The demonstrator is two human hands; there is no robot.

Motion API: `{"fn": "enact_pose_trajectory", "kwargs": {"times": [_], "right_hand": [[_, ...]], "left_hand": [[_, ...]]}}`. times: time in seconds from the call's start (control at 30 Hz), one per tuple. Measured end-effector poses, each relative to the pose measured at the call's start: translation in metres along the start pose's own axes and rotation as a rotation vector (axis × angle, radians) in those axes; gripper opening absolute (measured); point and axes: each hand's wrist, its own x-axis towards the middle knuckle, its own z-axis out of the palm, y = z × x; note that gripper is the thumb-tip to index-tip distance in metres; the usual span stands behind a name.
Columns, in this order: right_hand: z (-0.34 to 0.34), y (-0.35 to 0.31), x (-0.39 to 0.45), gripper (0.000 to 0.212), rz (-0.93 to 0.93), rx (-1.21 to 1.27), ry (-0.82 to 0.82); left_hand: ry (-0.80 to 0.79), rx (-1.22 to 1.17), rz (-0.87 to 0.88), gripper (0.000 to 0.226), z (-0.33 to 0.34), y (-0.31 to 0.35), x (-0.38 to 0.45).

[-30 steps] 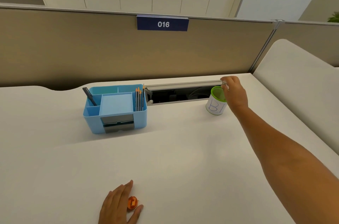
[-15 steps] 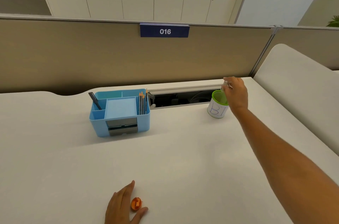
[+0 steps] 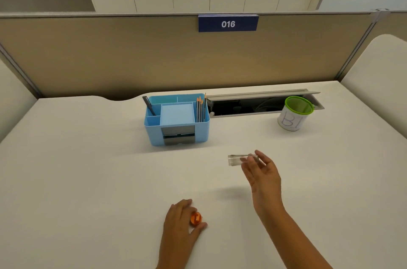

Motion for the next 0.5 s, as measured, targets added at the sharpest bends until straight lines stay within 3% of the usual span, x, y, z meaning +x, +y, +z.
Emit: {"fn": "enact_pose_trajectory", "kwargs": {"times": [0.2,0.3,0.5], "right_hand": [[-0.003,0.043,-0.051,0.029,0.295,0.081,-0.105],[0.0,0.053,-0.068,0.036,0.292,0.015,-0.132],[0.013,0.054,-0.089,0.025,0.142,-0.212,-0.163]], "left_hand": [[0.079,-0.204,-0.053,0.03,-0.008,0.003,-0.007],[0.122,-0.22,-0.078,0.03,-0.014,0.003,-0.011],[0.127,-0.233,-0.101,0.027,-0.016,-0.005,-0.016]]}}
